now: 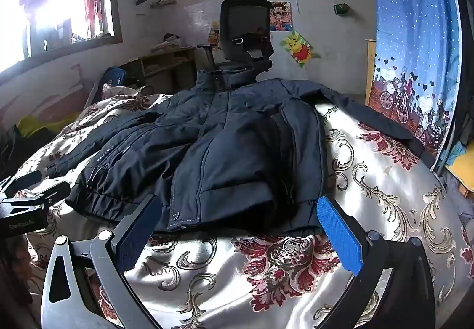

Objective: Fold large clothes

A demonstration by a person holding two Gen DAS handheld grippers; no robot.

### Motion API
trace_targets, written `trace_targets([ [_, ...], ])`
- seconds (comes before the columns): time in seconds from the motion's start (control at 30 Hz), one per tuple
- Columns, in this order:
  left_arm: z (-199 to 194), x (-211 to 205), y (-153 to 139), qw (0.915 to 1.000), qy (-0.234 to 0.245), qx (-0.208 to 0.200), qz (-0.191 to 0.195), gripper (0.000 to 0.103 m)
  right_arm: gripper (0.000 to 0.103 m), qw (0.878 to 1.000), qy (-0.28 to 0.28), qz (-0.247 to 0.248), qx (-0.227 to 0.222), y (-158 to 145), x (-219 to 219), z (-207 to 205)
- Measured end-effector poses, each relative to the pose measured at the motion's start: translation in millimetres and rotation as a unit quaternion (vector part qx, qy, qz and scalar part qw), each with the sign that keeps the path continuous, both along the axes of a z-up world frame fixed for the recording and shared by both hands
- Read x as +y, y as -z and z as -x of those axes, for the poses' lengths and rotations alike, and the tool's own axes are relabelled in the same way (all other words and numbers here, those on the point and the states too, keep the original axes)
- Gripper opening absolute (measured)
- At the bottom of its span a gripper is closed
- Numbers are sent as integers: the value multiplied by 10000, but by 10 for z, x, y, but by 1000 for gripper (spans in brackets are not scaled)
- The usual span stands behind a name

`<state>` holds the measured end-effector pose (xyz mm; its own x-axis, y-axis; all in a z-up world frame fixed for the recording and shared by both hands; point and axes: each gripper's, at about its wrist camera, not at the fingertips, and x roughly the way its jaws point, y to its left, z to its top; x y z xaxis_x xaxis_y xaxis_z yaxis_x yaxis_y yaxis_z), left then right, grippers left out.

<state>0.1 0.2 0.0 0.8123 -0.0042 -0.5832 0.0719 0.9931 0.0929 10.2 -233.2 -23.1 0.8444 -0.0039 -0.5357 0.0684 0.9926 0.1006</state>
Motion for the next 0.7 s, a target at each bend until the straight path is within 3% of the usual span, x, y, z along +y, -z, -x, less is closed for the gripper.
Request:
trace_targets([
  [0.7, -10, -19, -1, 10000, 10, -30, 1, 103, 102, 10000, 21, -51, -16, 11, -40, -1],
])
